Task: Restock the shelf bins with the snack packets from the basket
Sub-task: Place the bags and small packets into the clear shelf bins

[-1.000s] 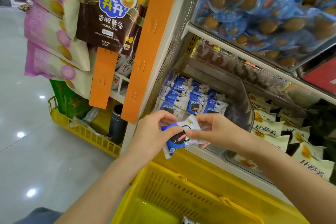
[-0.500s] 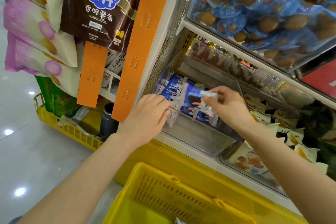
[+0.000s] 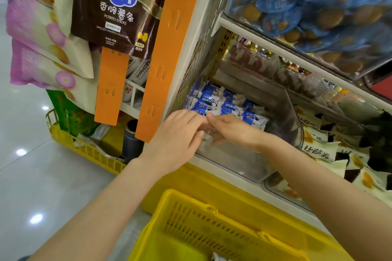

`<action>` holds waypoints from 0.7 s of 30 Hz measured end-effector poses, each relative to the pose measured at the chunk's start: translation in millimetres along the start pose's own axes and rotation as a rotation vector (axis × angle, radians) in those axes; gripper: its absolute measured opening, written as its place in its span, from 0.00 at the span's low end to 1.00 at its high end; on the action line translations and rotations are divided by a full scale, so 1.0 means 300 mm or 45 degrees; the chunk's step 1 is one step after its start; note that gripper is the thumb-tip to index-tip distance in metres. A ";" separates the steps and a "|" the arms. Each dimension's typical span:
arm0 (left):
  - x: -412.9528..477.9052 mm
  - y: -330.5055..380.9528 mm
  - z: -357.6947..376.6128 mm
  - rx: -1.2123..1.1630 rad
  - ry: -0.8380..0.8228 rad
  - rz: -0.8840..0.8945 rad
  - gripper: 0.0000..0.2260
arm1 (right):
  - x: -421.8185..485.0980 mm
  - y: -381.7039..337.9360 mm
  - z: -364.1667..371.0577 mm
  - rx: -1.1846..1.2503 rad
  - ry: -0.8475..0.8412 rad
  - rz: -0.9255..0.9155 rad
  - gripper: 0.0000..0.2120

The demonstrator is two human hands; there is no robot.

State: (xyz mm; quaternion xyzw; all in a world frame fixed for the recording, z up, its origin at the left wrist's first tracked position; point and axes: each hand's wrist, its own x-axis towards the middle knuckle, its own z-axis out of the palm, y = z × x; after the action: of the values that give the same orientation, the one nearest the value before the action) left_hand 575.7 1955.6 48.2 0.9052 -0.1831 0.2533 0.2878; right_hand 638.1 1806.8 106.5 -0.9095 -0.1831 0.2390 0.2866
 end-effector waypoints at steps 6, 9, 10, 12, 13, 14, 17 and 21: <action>-0.009 0.015 0.000 0.046 -0.030 -0.028 0.13 | -0.161 0.061 0.068 -0.408 0.429 -0.319 0.20; -0.039 0.038 -0.005 0.095 -0.018 -0.057 0.15 | -0.258 0.131 0.112 -0.589 0.531 -0.362 0.25; -0.058 0.052 -0.005 0.115 -0.001 -0.071 0.16 | -0.289 0.154 0.124 -0.582 0.603 -0.397 0.25; -0.104 0.089 0.007 0.142 0.067 -0.062 0.14 | -0.352 0.212 0.158 -0.544 0.758 -0.478 0.20; -0.128 0.111 0.021 0.149 0.104 -0.049 0.13 | -0.381 0.251 0.181 -0.540 0.828 -0.504 0.18; -0.154 0.135 0.042 0.146 0.121 -0.043 0.13 | -0.407 0.296 0.211 -0.540 0.876 -0.505 0.16; -0.234 0.201 0.150 0.115 0.022 -0.052 0.13 | -0.466 0.458 0.321 -0.559 0.881 -0.389 0.12; -0.371 0.238 0.373 0.118 -0.484 -0.097 0.12 | -0.511 0.712 0.487 -0.525 0.633 0.035 0.11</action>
State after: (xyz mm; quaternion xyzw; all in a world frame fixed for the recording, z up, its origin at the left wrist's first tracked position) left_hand 491.5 1852.6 -63.1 0.9553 -0.1881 0.0748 0.2153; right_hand 475.7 1633.9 -78.4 -0.9813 -0.1398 -0.0289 0.1291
